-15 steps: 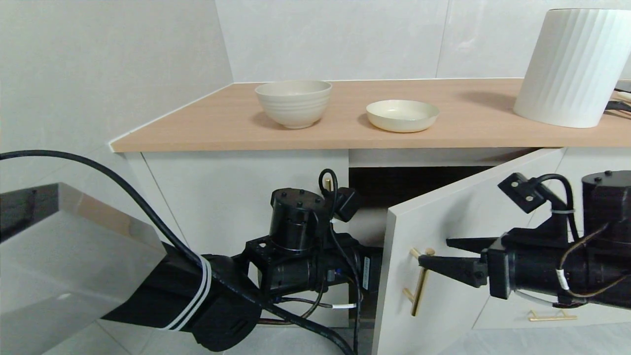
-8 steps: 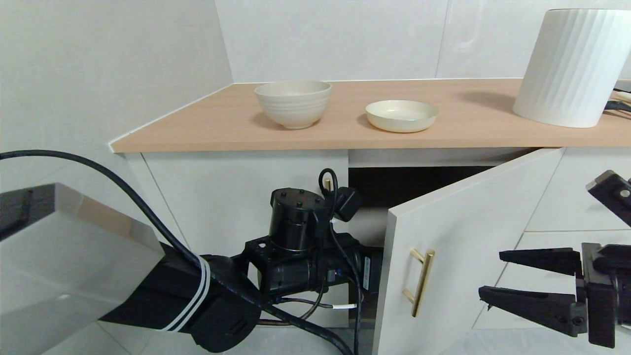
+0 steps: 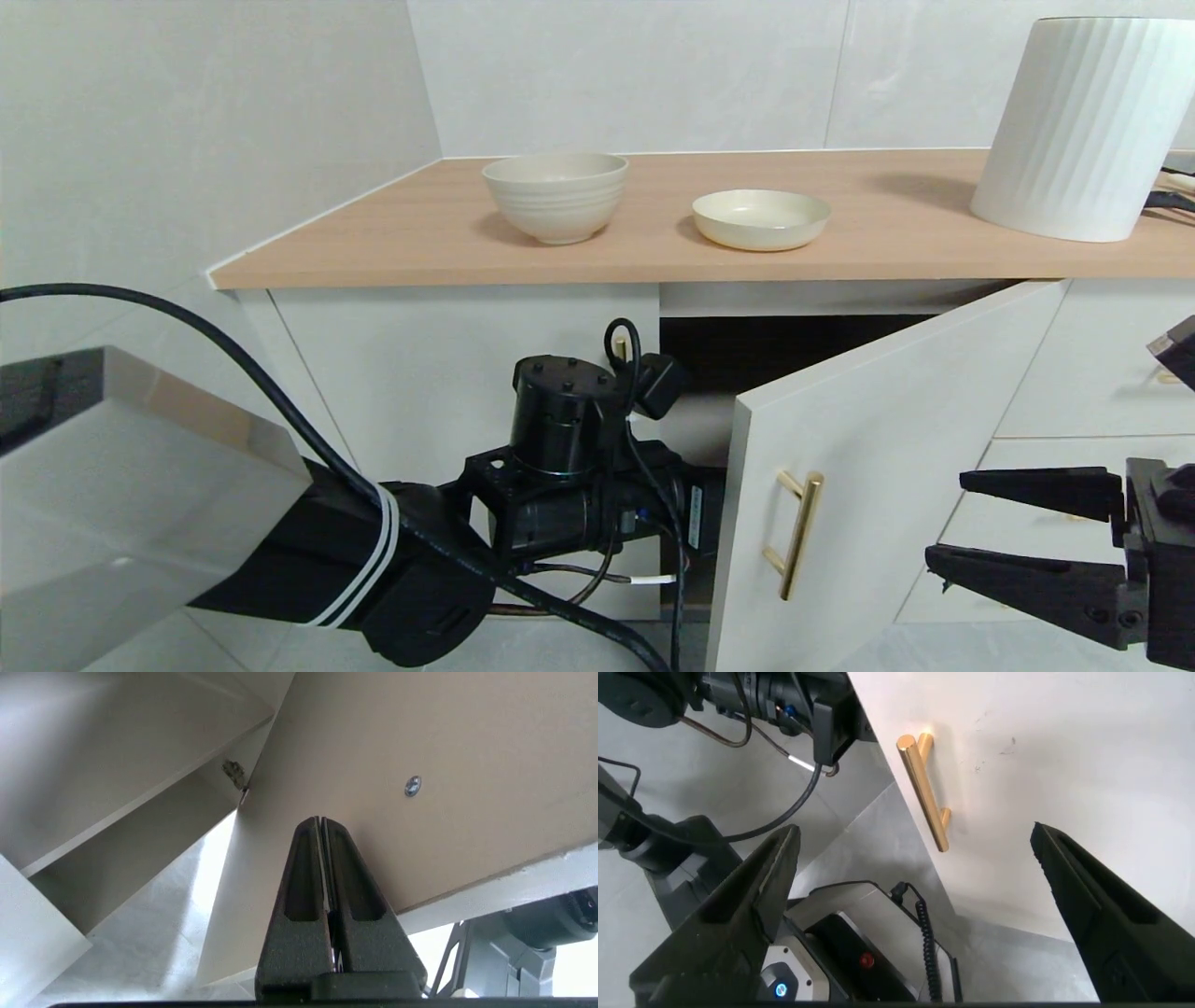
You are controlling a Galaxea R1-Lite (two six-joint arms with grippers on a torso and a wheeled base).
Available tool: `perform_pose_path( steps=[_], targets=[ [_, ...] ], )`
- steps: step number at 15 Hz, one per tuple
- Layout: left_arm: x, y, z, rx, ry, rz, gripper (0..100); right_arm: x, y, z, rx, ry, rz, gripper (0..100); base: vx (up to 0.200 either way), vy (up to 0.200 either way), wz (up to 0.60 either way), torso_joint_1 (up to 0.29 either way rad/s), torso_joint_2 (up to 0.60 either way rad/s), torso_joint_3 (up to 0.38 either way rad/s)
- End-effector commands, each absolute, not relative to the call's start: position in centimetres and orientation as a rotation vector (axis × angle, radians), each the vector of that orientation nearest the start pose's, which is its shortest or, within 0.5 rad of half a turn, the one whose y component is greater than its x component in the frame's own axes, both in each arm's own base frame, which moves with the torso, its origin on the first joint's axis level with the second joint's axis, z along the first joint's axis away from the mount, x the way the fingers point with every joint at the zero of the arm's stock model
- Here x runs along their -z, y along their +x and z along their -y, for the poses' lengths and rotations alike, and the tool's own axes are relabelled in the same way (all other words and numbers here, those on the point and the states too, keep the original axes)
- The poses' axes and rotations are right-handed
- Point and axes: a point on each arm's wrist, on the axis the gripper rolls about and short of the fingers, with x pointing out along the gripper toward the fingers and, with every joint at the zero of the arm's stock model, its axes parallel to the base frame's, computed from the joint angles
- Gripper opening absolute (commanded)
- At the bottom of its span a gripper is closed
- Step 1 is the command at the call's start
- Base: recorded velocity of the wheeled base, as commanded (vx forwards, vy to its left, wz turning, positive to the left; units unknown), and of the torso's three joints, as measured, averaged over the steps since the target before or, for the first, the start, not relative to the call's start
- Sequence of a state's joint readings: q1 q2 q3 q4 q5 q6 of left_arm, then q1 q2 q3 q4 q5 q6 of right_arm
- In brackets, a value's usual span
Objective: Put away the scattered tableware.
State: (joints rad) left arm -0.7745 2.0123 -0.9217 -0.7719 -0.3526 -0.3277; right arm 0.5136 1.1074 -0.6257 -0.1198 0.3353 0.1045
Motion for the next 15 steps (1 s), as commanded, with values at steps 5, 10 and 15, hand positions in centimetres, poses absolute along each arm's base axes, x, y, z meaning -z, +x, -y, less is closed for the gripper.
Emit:
perform_pose_path(
  steps=[5, 10, 15],
  targets=[
    [-12.0, 25.8, 27.1, 1.065, -0.218, -0.506, 0, -21.8, 12.8, -8.1, -0.819, 0.063, -0.420, 100, -0.120, 0.000, 0.00, 0.006, 0.00, 0.001],
    [-11.1, 25.9, 28.3, 1.082, -0.210, -0.523, 0, -22.0, 12.6, -8.0, -0.819, 0.066, -0.406, 100, 0.000, 0.000, 0.00, 0.000, 0.00, 0.000],
    [-11.2, 26.0, 28.3, 1.078, -0.210, -0.517, 0, -22.2, 12.3, -7.8, -0.821, 0.067, -0.390, 100, 0.000, 0.000, 0.00, 0.000, 0.00, 0.000]
  ],
)
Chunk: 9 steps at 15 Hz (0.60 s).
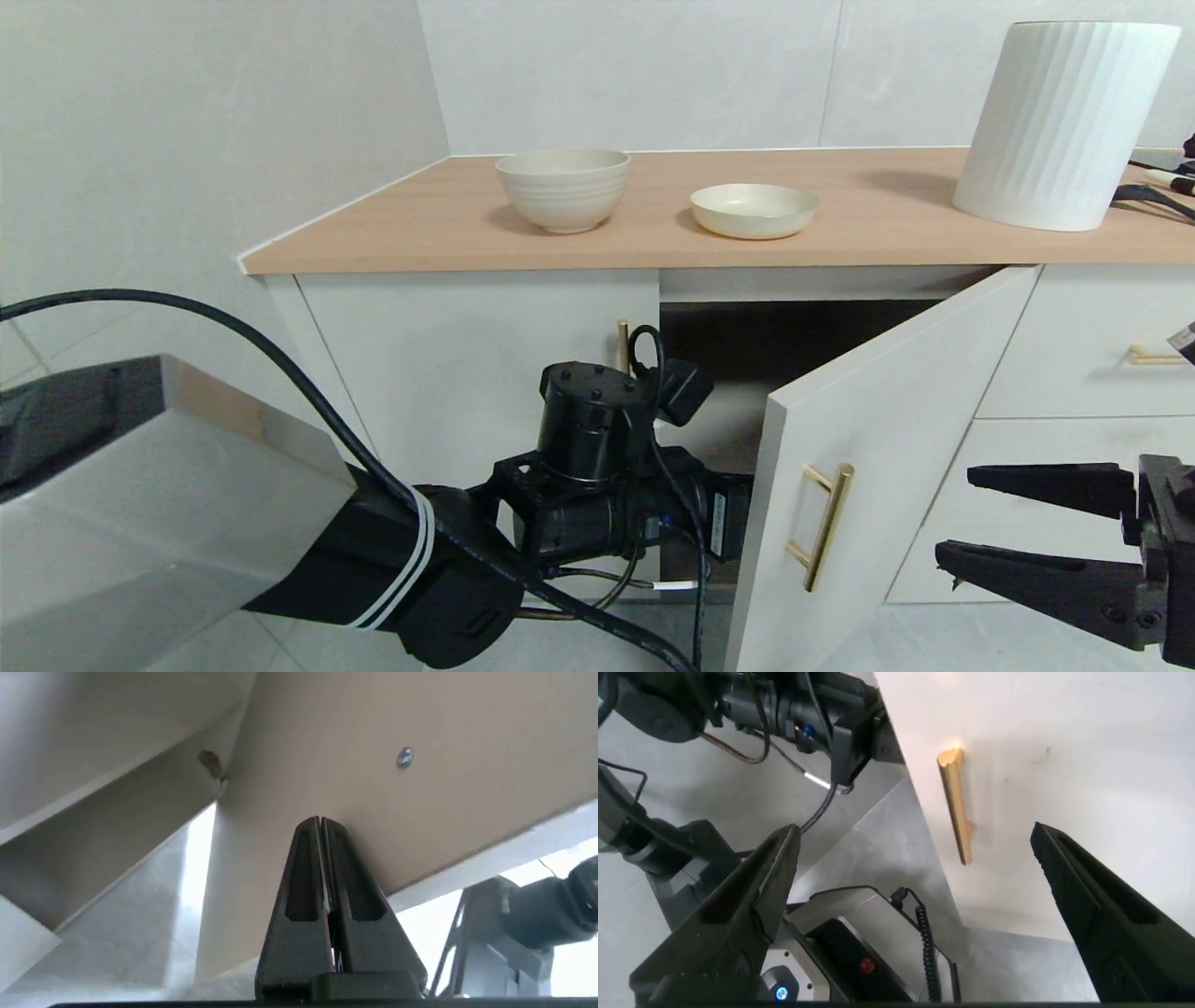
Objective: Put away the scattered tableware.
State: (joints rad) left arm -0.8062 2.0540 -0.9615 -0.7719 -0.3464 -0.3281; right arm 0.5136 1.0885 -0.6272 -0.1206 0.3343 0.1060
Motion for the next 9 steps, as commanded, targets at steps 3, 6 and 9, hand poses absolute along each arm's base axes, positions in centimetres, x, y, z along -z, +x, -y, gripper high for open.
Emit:
perform_pose_path(
  steps=[3, 6, 9],
  targets=[
    [-11.1, 26.7, 29.2, 1.082, -0.214, -0.506, 0, -22.3, 12.3, -7.8, -0.821, 0.068, -0.384, 100, -0.200, 0.000, 0.00, 0.007, 0.00, 0.001],
    [-11.1, 26.5, 29.5, 1.086, -0.209, -0.516, 0, -23.2, 11.4, -7.3, -0.825, 0.075, -0.330, 100, 0.000, 0.000, 0.00, 0.000, 0.00, 0.000],
    [-11.5, 25.3, 31.2, 1.117, -0.188, -0.546, 0, -24.6, 10.4, -6.7, -0.832, 0.084, -0.250, 100, 0.000, 0.000, 0.00, 0.000, 0.00, 0.000]
  ],
)
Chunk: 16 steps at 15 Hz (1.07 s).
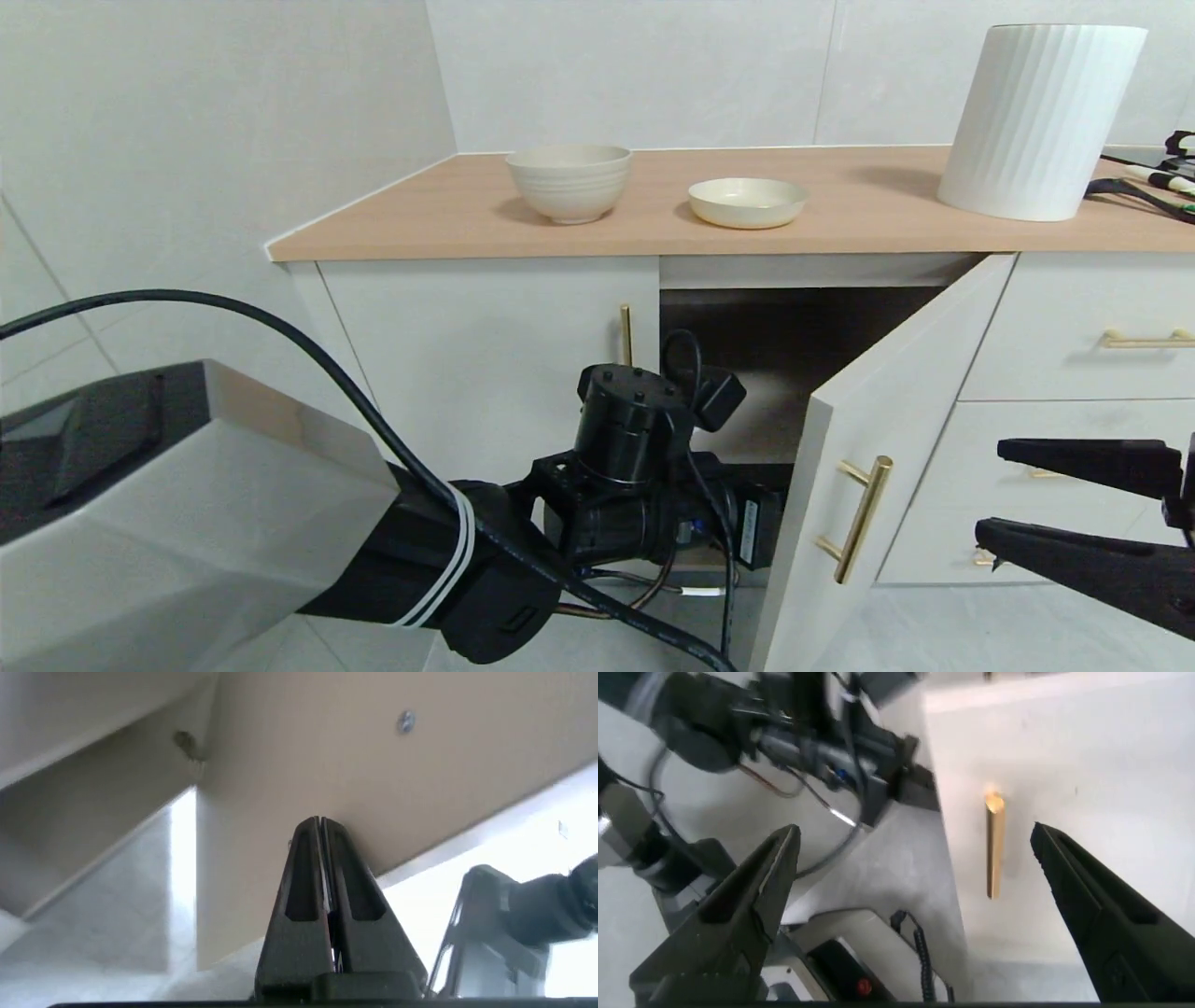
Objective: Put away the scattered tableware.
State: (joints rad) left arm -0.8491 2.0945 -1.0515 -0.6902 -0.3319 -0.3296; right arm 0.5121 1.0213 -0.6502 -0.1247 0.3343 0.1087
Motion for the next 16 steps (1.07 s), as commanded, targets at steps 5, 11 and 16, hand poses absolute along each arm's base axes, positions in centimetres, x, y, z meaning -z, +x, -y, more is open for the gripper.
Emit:
perform_pose_path(
  steps=[5, 11, 16],
  targets=[
    [-13.5, 23.9, 35.1, 1.133, -0.162, -0.530, 0, -26.2, 9.1, -6.0, -0.835, 0.119, -0.173, 100, 0.000, 0.000, 0.00, 0.000, 0.00, 0.000],
    [-15.1, 19.8, 40.8, 1.233, -0.098, -0.590, 0, -26.8, 8.9, -5.7, -0.813, 0.123, -0.143, 100, 0.000, 0.000, 0.00, 0.000, 0.00, 0.000],
    [-16.7, 18.0, 42.3, 1.161, -0.182, -0.584, 0, -26.7, 9.7, -5.5, -0.758, 0.127, -0.157, 100, 0.000, 0.000, 0.00, 0.000, 0.00, 0.000]
  ],
)
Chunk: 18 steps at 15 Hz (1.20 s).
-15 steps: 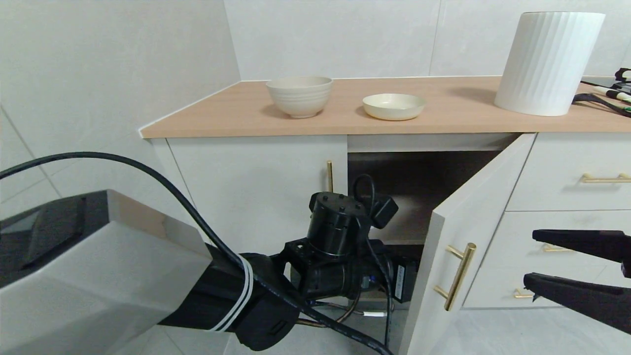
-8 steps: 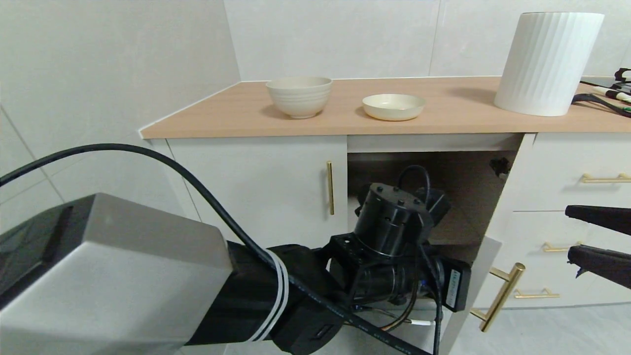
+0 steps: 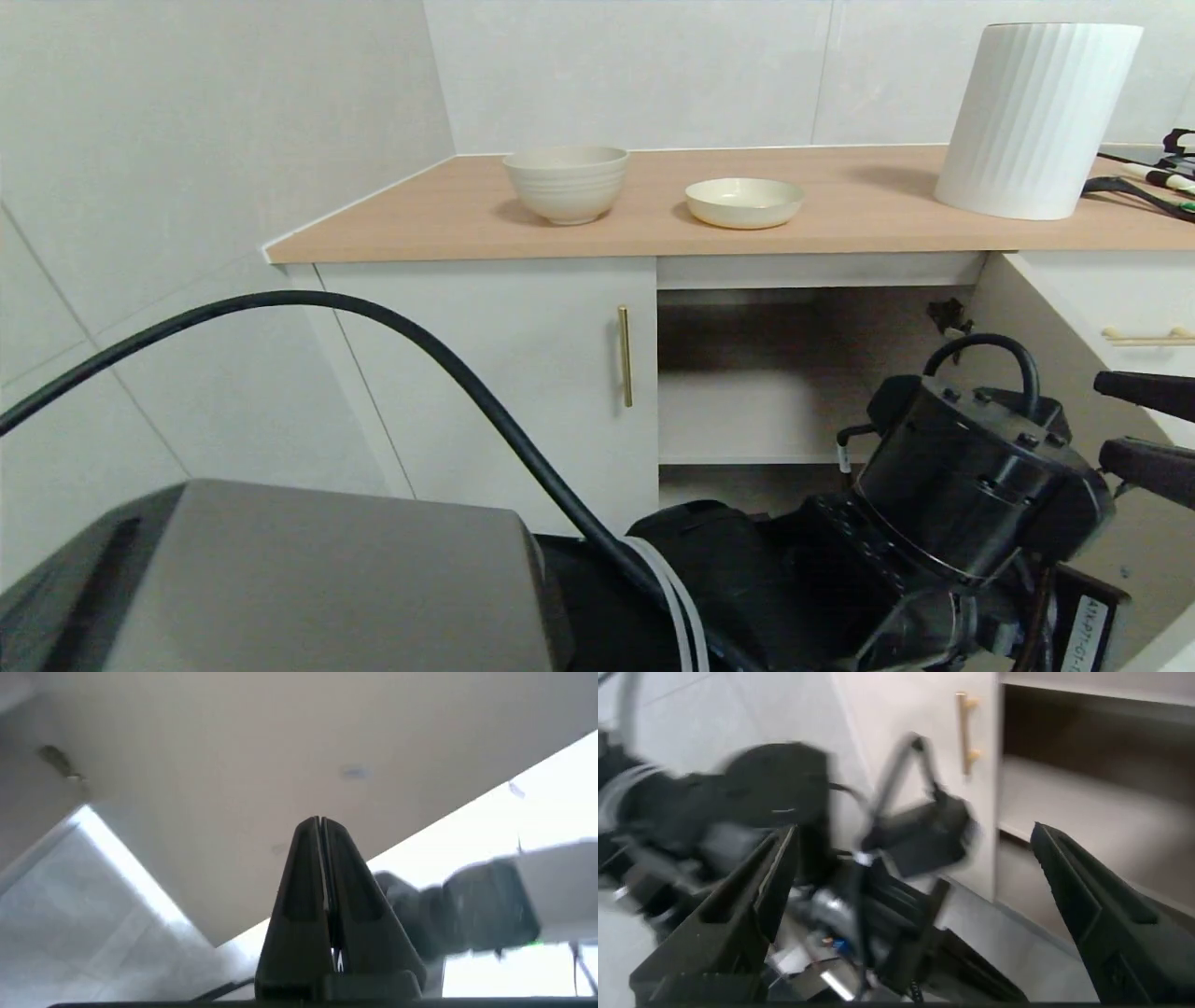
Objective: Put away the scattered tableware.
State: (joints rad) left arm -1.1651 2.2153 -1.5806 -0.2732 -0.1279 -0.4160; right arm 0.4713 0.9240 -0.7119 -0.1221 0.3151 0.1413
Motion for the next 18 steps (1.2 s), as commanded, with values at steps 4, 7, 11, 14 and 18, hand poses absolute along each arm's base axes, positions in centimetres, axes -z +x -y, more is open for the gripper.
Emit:
perform_pose_path(
  steps=[4, 7, 11, 14, 18],
  targets=[
    [-20.8, 23.2, 32.5, 0.906, -0.263, -0.521, 0, -26.9, 12.0, -6.6, -0.752, 0.124, -0.206, 100, 0.000, 0.000, 0.00, 0.000, 0.00, 0.000],
    [-21.8, 24.6, 24.5, 0.745, -0.288, -0.506, 0, -27.9, 15.6, -8.3, -0.744, 0.152, -0.251, 100, 0.000, 0.000, 0.00, 0.000, 0.00, 0.000],
    [-21.9, 24.7, 16.7, 0.624, -0.327, -0.434, 0, -26.9, 20.2, -10.5, -0.730, 0.180, -0.338, 100, 0.000, 0.000, 0.00, 0.000, 0.00, 0.000],
    [-22.0, 23.3, 13.7, 0.649, -0.315, -0.374, 100, -26.3, 22.1, -11.8, -0.696, 0.165, -0.357, 100, 0.000, 0.000, 0.00, 0.000, 0.00, 0.000],
    [-21.4, 22.9, 11.9, 0.678, -0.232, -0.351, 100, -25.2, 22.8, -12.8, -0.577, 0.133, -0.363, 100, 0.000, 0.000, 0.00, 0.000, 0.00, 0.000]
  ],
)
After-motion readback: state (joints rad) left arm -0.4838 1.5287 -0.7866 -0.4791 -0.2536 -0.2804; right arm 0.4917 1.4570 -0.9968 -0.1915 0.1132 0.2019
